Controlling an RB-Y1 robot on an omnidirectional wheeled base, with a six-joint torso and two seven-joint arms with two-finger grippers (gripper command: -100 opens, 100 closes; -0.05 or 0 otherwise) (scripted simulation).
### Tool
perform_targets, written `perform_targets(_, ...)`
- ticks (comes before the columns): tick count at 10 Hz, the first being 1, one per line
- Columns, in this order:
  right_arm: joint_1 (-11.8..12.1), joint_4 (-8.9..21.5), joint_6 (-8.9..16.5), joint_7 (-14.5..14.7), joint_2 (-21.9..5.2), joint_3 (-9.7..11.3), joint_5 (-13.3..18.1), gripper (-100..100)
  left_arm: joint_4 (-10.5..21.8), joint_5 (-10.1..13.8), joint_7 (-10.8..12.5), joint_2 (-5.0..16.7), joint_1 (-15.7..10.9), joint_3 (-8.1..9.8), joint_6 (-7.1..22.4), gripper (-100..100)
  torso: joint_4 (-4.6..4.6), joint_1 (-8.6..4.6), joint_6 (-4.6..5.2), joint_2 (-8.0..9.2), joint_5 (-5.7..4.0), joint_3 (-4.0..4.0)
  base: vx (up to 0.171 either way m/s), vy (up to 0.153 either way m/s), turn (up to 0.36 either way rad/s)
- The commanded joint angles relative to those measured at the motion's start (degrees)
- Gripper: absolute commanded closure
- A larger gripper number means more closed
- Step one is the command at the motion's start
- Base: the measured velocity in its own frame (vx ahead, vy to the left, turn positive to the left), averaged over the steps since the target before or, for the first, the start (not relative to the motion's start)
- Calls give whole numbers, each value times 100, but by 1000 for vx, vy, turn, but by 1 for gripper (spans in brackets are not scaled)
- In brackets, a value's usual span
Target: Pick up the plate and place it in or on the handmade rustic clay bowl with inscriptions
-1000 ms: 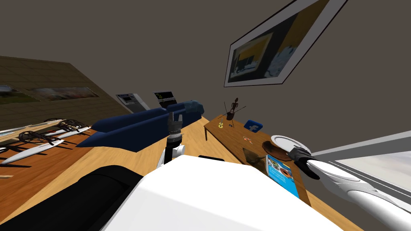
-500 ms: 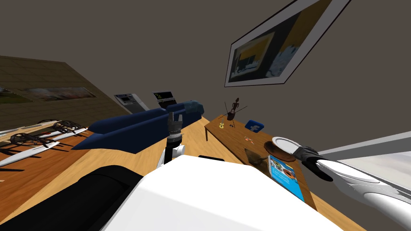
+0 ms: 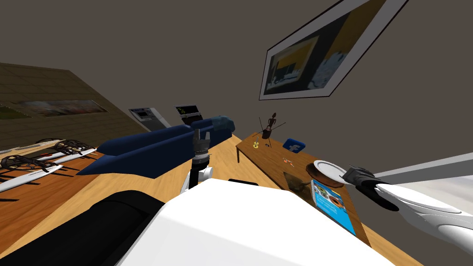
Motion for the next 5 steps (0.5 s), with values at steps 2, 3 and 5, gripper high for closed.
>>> perform_targets(2,-1,2,-2,3,1,-2,1,0,0,0,0,0,0,0,0,0,1,-3,0,2,-1,1,0,0,0)
perform_targets(3,-1,2,-2,2,1,-2,1,0,0,0,0,0,0,0,0,0,1,-5,0,3,-1,2,0,0,0)
perform_targets(5,-1,2,-2,2,1,-2,1,0,0,0,0,0,0,0,0,0,1,-5,0,4,-2,2,0,0,0)
